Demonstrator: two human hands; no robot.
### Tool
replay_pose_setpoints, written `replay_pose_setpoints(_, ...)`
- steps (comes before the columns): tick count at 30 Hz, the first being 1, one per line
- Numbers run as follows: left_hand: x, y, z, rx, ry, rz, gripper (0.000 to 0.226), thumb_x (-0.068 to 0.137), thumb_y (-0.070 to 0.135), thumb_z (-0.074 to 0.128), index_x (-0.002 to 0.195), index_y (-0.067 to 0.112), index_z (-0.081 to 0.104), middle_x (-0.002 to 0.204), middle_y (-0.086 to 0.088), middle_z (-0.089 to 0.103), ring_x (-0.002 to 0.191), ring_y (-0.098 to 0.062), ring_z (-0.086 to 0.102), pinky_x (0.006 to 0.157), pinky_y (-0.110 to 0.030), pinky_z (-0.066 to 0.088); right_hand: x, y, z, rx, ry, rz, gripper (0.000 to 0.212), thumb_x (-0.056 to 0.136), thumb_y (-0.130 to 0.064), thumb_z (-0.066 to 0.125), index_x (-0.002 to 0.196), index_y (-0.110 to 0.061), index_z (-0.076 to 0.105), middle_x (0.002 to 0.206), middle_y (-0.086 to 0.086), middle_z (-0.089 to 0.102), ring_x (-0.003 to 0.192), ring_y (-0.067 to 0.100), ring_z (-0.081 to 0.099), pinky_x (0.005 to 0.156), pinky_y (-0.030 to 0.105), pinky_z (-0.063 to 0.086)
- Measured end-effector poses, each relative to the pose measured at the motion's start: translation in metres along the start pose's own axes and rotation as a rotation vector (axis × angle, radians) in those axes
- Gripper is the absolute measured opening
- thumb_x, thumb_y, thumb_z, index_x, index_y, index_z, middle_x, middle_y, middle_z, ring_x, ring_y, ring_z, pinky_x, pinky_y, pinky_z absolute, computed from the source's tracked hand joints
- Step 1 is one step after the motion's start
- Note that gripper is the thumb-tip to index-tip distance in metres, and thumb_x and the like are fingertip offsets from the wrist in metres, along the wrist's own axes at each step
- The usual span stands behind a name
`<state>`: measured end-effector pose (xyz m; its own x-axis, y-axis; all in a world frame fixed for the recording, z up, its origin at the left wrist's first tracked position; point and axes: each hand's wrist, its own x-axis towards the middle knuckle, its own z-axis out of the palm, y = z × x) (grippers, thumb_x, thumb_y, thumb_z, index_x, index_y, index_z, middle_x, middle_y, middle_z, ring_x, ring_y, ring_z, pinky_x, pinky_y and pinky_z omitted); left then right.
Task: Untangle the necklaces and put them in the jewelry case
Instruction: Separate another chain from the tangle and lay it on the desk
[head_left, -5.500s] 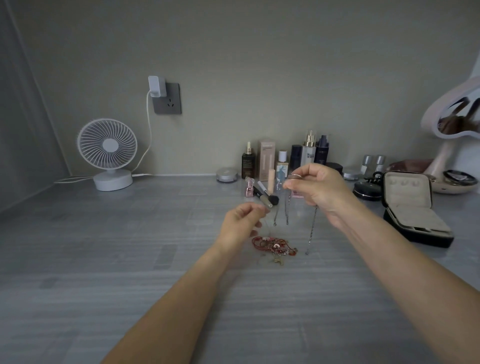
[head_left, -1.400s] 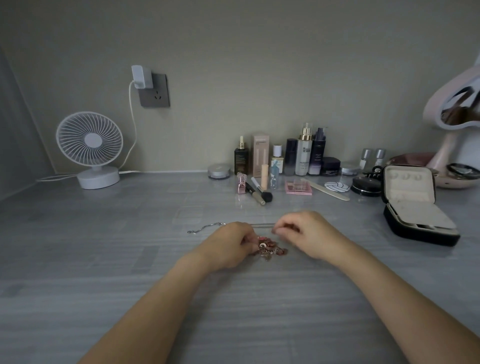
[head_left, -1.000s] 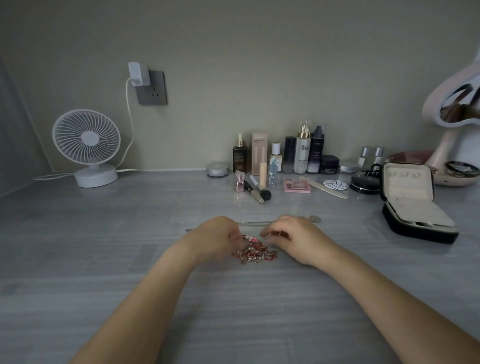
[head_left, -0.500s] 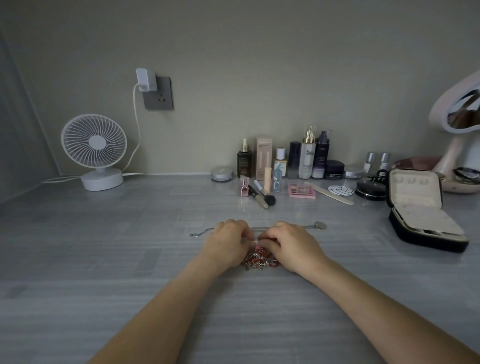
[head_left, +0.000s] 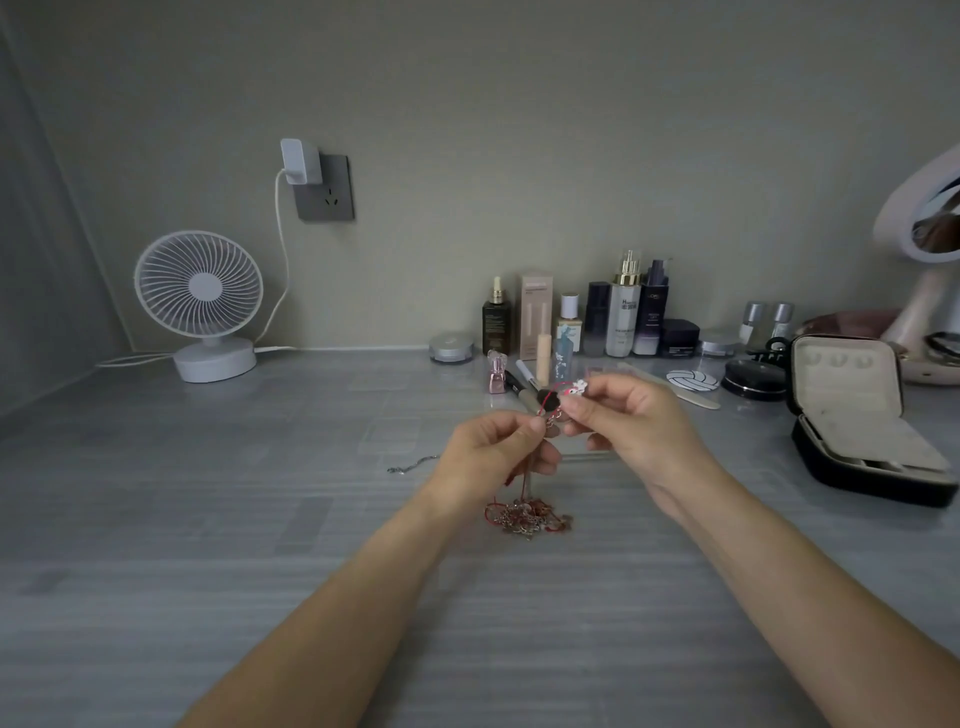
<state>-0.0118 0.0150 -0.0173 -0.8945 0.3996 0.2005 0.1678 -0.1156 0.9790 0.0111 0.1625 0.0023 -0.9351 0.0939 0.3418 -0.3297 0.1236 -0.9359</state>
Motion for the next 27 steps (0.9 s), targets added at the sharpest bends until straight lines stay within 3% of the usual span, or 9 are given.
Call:
replay_pose_setpoints(4,-0.001,0.004,-0.002,-0.040,0.062,-0.022,0.016,0.091,0.008,0.052,0.081,0.005,0.064,0.063,-0.002,0.070,0.052,-0.011,0.064,0.059,-0.017,0.054,0.000,-0.004,-0.004,0.033,0.026,0.009,0.014,0.081,-0.005,0.064,0.095,-0.010,0.063,0.066,-0.001,0.067,0.054,0.001,0.061,0.052,0.014,0.044)
replay_pose_setpoints(8,-0.001,0.010,0.001,0.020,0.189,-0.087,0.025,0.091,0.007,0.049,0.068,0.009,0.060,0.064,-0.004,0.067,0.050,-0.010,0.061,0.054,-0.019,0.046,-0.003,-0.008,-0.006,-0.030,0.051,-0.024,0.005,0.083,-0.010,0.063,0.085,-0.014,0.065,0.071,-0.002,0.067,0.056,-0.001,0.059,0.056,0.018,0.044)
replay_pose_setpoints(11,-0.002,0.009,-0.002,0.243,0.280,-0.134,0.029,0.087,0.013,0.045,0.060,0.012,0.057,0.076,-0.007,0.070,0.064,-0.014,0.059,0.061,-0.023,0.043,-0.004,-0.011,-0.006,-0.024,0.056,-0.062,0.009,0.083,-0.009,0.063,0.079,-0.017,0.064,0.069,-0.003,0.066,0.056,-0.002,0.057,0.056,0.019,0.042)
replay_pose_setpoints(13,-0.004,0.004,-0.006,0.490,0.304,-0.099,0.022,0.088,0.022,0.047,0.074,0.015,0.063,0.087,-0.006,0.069,0.072,-0.013,0.058,0.068,-0.026,0.045,-0.005,-0.013,-0.006,-0.002,0.050,-0.067,0.009,0.083,-0.009,0.062,0.079,-0.017,0.064,0.066,-0.006,0.067,0.056,0.000,0.059,0.054,0.017,0.042)
replay_pose_setpoints(15,-0.005,0.002,-0.005,0.554,0.279,0.000,0.019,0.090,0.026,0.051,0.103,0.020,0.062,0.092,0.002,0.064,0.077,-0.006,0.056,0.072,-0.022,0.046,-0.006,-0.014,-0.006,-0.005,0.040,-0.073,0.008,0.084,-0.009,0.061,0.081,-0.016,0.064,0.065,-0.006,0.067,0.056,0.001,0.060,0.053,0.017,0.042)
replay_pose_setpoints(16,-0.005,0.002,-0.003,0.488,0.228,0.054,0.022,0.091,0.024,0.052,0.111,0.018,0.061,0.091,0.005,0.062,0.077,-0.001,0.057,0.071,-0.015,0.047,-0.006,-0.015,-0.005,-0.012,0.035,-0.078,0.008,0.085,-0.009,0.061,0.081,-0.016,0.064,0.065,-0.006,0.068,0.056,0.001,0.060,0.053,0.016,0.042)
replay_pose_setpoints(18,-0.006,0.005,0.004,0.303,0.100,0.106,0.021,0.093,0.016,0.051,0.107,0.008,0.064,0.084,0.008,0.064,0.072,0.006,0.060,0.069,-0.005,0.045,-0.006,-0.015,-0.004,-0.021,0.027,-0.083,0.008,0.086,-0.010,0.059,0.082,-0.016,0.062,0.062,-0.006,0.068,0.055,0.002,0.061,0.052,0.016,0.042)
replay_pose_setpoints(22,-0.009,0.009,0.011,0.160,0.029,0.083,0.013,0.089,0.010,0.056,0.085,0.006,0.067,0.061,0.007,0.067,0.059,0.002,0.062,0.066,-0.009,0.049,-0.005,-0.013,-0.003,-0.024,0.012,-0.071,0.011,0.088,-0.010,0.056,0.082,-0.018,0.058,0.059,-0.007,0.068,0.055,0.004,0.063,0.051,0.017,0.043)
replay_pose_setpoints(27,-0.010,0.014,0.008,0.061,0.047,0.039,0.012,0.089,0.012,0.057,0.082,0.009,0.066,0.064,0.003,0.070,0.059,-0.008,0.065,0.075,-0.025,0.054,-0.005,-0.010,-0.002,0.079,-0.002,-0.017,0.017,0.092,-0.009,0.049,0.080,-0.019,0.056,0.061,-0.005,0.064,0.061,0.008,0.063,0.058,0.022,0.043)
